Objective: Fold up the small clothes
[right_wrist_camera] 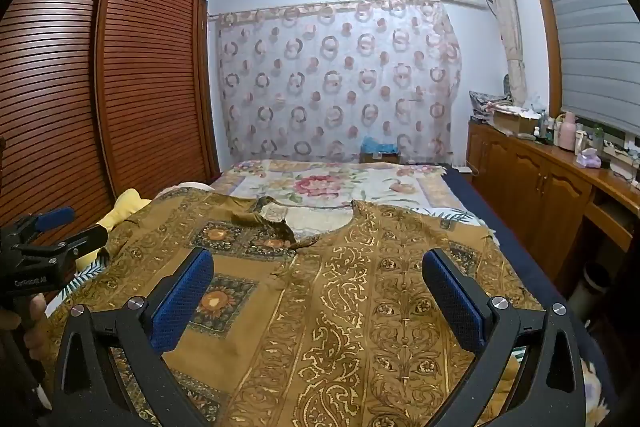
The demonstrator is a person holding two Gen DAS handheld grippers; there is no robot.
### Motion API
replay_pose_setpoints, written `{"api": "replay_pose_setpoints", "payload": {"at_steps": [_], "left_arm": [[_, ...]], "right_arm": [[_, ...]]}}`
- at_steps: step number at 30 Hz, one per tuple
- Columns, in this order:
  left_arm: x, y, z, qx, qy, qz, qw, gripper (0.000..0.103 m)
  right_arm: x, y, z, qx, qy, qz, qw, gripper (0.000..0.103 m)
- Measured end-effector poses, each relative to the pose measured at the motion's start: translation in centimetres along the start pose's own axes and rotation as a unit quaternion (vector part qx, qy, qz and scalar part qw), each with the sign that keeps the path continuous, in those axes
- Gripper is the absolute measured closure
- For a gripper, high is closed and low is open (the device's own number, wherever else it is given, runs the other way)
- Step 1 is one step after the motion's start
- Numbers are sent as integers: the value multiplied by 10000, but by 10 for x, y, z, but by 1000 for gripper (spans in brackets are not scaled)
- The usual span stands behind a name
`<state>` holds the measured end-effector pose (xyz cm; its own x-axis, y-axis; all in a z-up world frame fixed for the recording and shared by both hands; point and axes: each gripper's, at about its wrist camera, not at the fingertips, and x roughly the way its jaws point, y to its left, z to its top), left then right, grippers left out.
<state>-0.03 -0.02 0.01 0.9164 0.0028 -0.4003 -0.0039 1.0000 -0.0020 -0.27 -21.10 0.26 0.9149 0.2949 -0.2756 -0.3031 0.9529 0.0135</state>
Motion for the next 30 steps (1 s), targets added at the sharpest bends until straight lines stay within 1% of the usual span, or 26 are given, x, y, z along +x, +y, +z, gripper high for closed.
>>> {"api": "replay_pose_setpoints", "payload": {"at_steps": [7,14,17,30], "left_arm": [[-1,-1,0,1,33,37,10000,0],[0,0,0,-22,47,18,10000,0],[0,0,0,-24,46,20,10000,0],[-2,-1,1,-34,43,20,10000,0]], "right_arm": [[1,-3,-1,17,12,-27,10000,0],[-2,5,3,18,15,-18,10000,0],[0,0,0,12,-8,-6,10000,0],[0,1,0,27,-21,-1,10000,0]]}}
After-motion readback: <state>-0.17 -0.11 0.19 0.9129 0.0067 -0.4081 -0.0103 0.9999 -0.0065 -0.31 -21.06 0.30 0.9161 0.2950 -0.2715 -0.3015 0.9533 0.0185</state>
